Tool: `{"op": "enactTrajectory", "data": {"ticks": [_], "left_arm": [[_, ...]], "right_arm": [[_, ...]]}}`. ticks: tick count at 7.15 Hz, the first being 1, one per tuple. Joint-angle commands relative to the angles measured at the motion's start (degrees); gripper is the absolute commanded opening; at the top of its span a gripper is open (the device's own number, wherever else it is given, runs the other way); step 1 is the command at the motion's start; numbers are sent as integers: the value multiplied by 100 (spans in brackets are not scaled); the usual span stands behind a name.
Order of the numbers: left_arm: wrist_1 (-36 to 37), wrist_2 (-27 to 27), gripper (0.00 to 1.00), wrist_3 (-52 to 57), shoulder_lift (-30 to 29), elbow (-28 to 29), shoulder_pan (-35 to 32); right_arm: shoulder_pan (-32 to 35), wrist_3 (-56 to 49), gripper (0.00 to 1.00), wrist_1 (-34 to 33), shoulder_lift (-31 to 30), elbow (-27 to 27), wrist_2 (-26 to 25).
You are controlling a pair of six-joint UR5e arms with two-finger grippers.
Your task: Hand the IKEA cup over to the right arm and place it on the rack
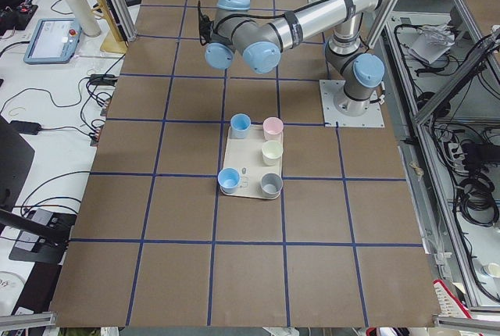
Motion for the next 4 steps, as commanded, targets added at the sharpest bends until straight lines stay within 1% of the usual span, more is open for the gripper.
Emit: {"op": "enactTrajectory", "data": {"ticks": [1,2,3,4], "left_arm": [[-353,-983,0,425,-29,-172,-579],[-354,-1284,0,574,-47,-207,-887],[-362,-1400,0,671,-12,-251,-1003],[-397,-1488,0,724,-3,-391,-978]], "right_arm": [[71,-9,100,6,-2,168,61],[124,-1,99,6,-2,221,88],[194,-9,99,-3,-2,308,88],[307,8,99,-12,-2,431,97]]}}
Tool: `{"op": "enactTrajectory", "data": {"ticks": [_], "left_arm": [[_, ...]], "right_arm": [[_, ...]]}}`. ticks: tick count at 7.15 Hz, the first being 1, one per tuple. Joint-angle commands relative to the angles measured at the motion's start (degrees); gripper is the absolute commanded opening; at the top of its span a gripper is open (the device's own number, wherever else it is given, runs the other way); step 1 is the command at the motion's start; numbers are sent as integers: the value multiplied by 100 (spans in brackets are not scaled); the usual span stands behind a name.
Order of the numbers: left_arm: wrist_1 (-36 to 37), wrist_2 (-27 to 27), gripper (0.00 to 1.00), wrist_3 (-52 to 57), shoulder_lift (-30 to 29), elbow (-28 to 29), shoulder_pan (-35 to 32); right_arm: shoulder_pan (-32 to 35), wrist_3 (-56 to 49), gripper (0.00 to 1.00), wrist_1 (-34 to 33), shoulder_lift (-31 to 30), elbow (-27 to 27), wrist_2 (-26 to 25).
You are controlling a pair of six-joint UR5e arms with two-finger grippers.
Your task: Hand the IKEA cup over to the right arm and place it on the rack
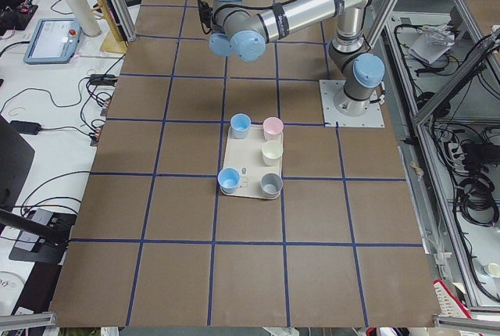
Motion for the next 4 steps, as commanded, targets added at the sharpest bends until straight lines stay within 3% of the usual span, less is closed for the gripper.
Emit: {"op": "enactTrajectory", "data": {"ticks": [1,4], "left_arm": [[-103,-227,0,304,33,-204,-75],[-682,-395,0,665,287,-222,-171]], "right_arm": [[144,-6,99,-45,26,244,12],[161,11,99,-528,517,333,64]]}}
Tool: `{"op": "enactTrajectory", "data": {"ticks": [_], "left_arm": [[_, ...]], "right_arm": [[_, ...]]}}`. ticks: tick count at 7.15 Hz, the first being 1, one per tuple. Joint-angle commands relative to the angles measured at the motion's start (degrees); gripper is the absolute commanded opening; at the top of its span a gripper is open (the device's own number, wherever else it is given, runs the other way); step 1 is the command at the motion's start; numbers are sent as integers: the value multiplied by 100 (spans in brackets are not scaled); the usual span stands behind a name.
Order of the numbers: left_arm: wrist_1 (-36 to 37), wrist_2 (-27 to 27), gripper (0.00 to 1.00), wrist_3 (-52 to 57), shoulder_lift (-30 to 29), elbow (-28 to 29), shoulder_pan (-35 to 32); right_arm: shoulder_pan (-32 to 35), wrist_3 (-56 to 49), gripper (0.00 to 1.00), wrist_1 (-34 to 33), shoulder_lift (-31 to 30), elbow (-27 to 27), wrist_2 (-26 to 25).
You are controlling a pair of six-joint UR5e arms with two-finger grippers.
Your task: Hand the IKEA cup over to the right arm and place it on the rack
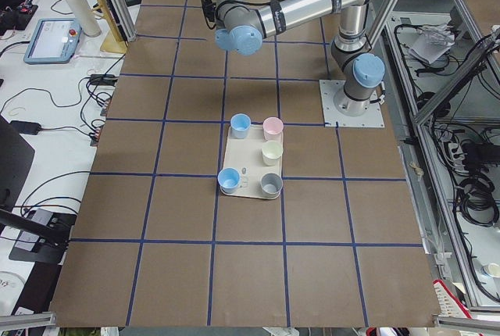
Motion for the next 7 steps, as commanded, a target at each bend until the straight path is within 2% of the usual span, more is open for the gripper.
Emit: {"op": "enactTrajectory", "data": {"ticks": [1,2,4,5,7], "left_arm": [[-250,-32,0,185,140,-21,-29],[-294,-224,0,359,158,-21,-81],[-400,-725,0,422,263,-12,-397],[-400,-727,0,422,246,-12,-363],[-417,-727,0,422,272,14,-354]], "right_arm": [[51,21,99,-193,173,16,28],[129,64,99,-219,165,-45,185],[209,144,98,-447,112,-28,152],[296,153,98,-482,112,-2,178],[288,118,99,-492,191,-37,536]]}}
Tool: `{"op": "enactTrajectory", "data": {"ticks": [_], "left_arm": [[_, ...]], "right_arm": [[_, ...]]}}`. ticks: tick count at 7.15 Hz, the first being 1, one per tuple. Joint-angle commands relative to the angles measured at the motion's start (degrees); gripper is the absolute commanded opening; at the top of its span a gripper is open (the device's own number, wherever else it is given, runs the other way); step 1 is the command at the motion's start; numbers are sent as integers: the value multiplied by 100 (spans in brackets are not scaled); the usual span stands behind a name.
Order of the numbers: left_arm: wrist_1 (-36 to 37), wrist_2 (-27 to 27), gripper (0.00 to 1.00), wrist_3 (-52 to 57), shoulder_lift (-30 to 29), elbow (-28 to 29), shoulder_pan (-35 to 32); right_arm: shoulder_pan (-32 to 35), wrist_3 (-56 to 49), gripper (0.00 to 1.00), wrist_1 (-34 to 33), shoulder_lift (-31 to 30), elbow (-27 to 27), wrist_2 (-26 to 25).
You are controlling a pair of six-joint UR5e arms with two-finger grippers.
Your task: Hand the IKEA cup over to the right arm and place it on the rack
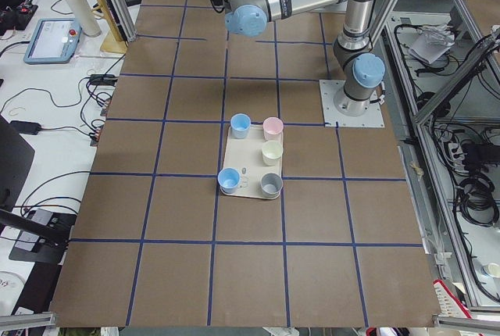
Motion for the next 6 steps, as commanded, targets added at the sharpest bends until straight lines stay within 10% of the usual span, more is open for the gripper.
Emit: {"op": "enactTrajectory", "data": {"ticks": [1,6], "left_arm": [[2,-11,0,2,9,21,-28],[-7,-11,0,-7,0,65,-28]], "right_arm": [[-37,-69,99,-15,37,16,491],[-381,-35,100,-68,99,52,696]]}}
